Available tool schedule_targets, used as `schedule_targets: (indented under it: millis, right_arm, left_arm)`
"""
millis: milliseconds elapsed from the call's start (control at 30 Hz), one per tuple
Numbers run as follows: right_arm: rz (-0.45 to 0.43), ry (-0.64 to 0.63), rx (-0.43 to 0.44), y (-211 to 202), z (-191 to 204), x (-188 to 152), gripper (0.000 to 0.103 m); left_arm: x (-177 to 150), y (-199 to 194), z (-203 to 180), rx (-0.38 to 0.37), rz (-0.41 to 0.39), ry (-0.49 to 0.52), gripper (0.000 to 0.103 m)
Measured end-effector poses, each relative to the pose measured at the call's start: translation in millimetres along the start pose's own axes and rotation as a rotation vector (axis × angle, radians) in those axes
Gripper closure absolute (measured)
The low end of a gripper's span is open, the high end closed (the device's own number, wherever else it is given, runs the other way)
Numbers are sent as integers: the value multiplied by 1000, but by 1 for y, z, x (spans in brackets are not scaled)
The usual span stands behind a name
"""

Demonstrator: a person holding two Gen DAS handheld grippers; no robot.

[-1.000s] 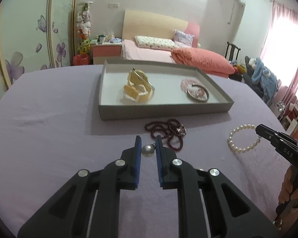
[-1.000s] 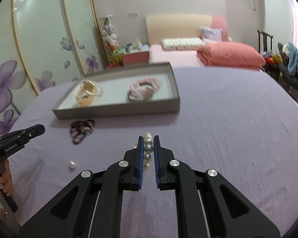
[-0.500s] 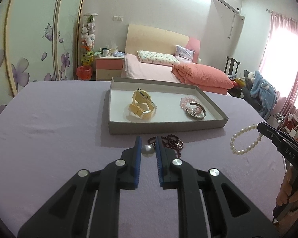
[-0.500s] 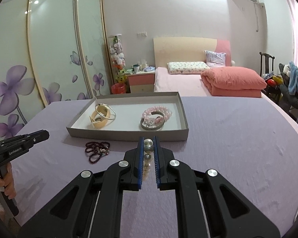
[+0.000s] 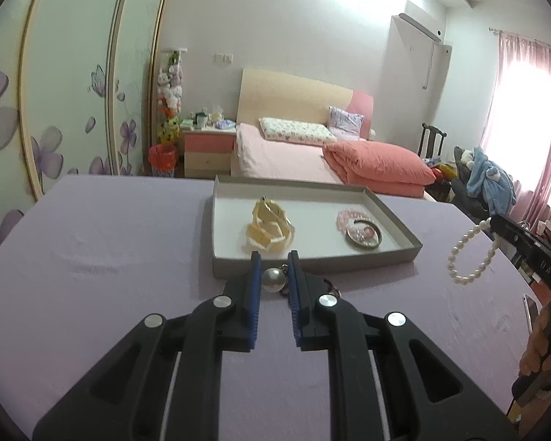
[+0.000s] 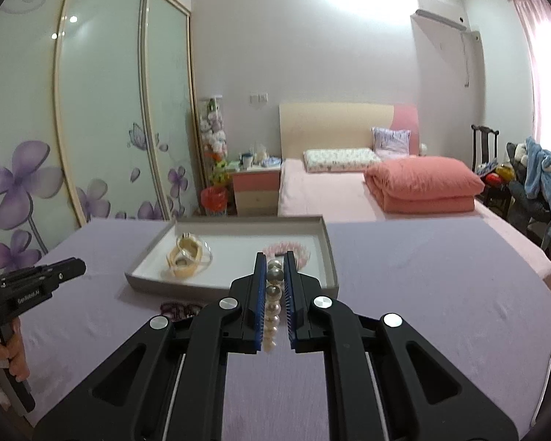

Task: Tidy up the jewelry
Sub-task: 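Carry the pearl bracelet and earring into the grey tray and open both tools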

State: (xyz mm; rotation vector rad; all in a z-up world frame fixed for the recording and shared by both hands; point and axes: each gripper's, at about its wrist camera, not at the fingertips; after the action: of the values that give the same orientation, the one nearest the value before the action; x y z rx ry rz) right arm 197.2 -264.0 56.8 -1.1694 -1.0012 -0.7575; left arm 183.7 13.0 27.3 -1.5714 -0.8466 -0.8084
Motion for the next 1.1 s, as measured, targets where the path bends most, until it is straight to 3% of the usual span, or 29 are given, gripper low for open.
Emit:
schedule_targets:
  millis: [367, 1100]
  right_arm:
    - [-100, -30, 2, 13, 11, 29, 92]
    - [-130, -11, 25, 77, 13, 48, 92]
  left_arm:
    - [26, -1, -5, 50, -117, 43, 88]
    - [79, 53, -18, 33, -215, 53, 88]
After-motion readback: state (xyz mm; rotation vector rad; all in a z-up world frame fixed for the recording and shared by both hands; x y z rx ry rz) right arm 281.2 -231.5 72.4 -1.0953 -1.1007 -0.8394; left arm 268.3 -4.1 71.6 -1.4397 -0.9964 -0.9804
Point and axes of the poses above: each gripper's, at about its wrist camera, not at the fingertips, and y roughly the way its jaws point, z to its left, x to its top, and after that the axes turned 1 degree about -x, right-handed
